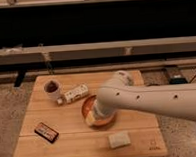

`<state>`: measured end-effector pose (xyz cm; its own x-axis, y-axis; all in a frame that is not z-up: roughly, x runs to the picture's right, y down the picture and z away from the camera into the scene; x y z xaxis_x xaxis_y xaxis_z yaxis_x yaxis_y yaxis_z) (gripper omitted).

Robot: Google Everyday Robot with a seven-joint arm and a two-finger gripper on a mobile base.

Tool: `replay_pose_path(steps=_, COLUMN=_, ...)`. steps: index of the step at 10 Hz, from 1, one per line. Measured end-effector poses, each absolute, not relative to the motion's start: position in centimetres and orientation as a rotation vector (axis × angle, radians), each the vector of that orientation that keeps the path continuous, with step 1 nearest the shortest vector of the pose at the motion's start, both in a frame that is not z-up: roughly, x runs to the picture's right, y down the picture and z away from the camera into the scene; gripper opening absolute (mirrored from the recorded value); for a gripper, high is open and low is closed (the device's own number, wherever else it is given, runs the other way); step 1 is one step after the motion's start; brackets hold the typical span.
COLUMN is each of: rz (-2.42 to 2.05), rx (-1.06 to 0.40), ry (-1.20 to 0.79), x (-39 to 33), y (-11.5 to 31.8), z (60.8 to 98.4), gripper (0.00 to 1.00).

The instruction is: Place the eraser on the white sponge

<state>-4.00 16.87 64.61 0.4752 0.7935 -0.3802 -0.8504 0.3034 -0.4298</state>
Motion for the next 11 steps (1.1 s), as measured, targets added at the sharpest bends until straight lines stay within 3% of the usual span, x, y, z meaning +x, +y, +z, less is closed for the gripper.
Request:
replay_pose_path(steps=5, rz=0.732, rx=-0.612, ry=0.068, x=-18.1, y=19.1, z=64.7, gripper=0.70)
replay_pose_path(steps=11, rz=0.516, rx=-0.612, ry=0.175, x=-31.2, y=21.9, z=70.5, gripper=0.70)
